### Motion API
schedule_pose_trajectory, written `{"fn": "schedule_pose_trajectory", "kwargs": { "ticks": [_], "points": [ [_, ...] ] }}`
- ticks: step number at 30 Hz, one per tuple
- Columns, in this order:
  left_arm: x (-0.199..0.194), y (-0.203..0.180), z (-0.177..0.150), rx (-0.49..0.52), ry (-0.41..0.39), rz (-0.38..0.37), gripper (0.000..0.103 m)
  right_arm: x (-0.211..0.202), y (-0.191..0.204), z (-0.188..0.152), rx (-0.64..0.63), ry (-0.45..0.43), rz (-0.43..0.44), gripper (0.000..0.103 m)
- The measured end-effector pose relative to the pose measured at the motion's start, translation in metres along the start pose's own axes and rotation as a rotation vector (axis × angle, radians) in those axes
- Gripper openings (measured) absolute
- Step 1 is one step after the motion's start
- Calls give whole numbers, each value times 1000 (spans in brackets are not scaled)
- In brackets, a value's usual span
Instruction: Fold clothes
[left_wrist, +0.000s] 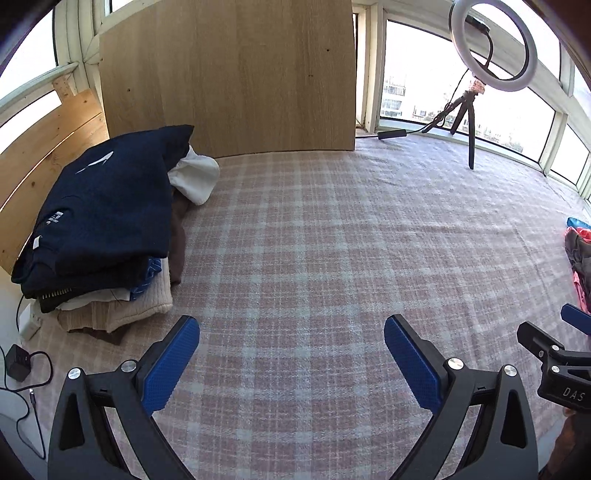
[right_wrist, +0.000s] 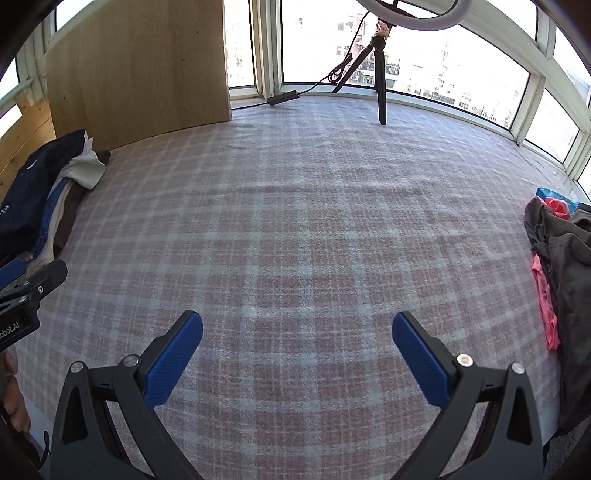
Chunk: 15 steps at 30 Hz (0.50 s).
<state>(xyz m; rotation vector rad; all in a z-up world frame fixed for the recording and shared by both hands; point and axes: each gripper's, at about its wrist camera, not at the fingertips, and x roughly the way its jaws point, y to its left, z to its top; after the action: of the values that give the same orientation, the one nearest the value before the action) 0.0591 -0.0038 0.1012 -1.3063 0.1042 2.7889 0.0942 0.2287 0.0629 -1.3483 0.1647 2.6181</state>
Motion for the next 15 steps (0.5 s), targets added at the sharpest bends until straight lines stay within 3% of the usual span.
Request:
{"fn": "schedule_pose_trajectory", "kwargs": {
  "ticks": [9,15],
  "points": [
    [-78,27,36,-37,-144,-40,101,-81,11,36,23,-155,22,103],
    [-99,32,51,0,-192,-34,101,-119,18,41,18,-251,-7,103]
  ]
}}
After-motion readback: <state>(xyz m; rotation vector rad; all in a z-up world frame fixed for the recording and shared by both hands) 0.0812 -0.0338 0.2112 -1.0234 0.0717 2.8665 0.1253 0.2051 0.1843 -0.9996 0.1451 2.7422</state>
